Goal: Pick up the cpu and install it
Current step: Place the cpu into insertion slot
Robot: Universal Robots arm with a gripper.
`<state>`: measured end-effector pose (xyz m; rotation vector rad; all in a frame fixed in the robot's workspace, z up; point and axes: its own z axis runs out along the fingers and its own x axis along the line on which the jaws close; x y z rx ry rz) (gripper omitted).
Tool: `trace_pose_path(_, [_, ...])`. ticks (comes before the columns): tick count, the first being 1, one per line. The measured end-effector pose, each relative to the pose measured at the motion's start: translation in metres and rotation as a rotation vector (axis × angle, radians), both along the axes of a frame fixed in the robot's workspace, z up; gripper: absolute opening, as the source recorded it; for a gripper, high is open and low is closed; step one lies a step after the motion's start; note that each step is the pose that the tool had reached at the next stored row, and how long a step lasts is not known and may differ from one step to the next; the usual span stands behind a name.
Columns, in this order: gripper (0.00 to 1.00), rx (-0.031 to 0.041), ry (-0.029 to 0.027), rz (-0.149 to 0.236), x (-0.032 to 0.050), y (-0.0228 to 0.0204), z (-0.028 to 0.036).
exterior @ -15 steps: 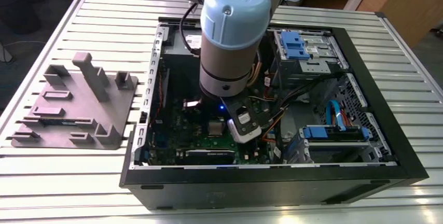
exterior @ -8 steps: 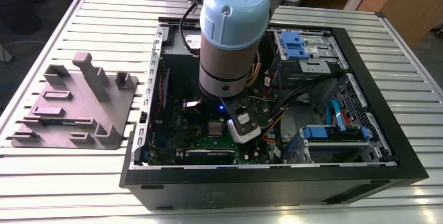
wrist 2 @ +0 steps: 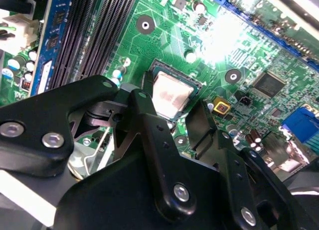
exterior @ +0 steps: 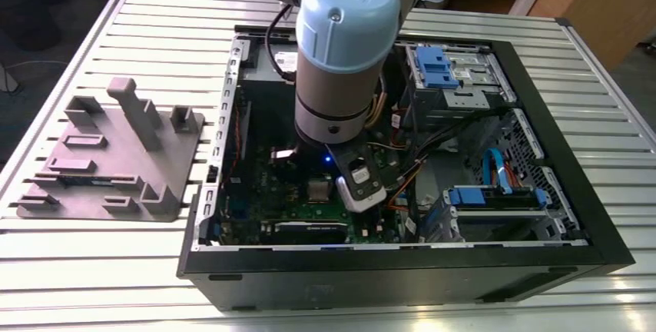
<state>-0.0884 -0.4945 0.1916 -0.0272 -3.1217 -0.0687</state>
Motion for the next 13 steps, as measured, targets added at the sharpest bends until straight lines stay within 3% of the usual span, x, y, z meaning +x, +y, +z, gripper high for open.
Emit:
trace_pose_path(6, [0.53, 0.0002, -0.0001, 0.0, 0.0, 0.0001, 0.0061])
trace_pose_path(13, [0.53, 0.0002, -0.0001, 0.0, 0.0, 0.0001, 0.0066])
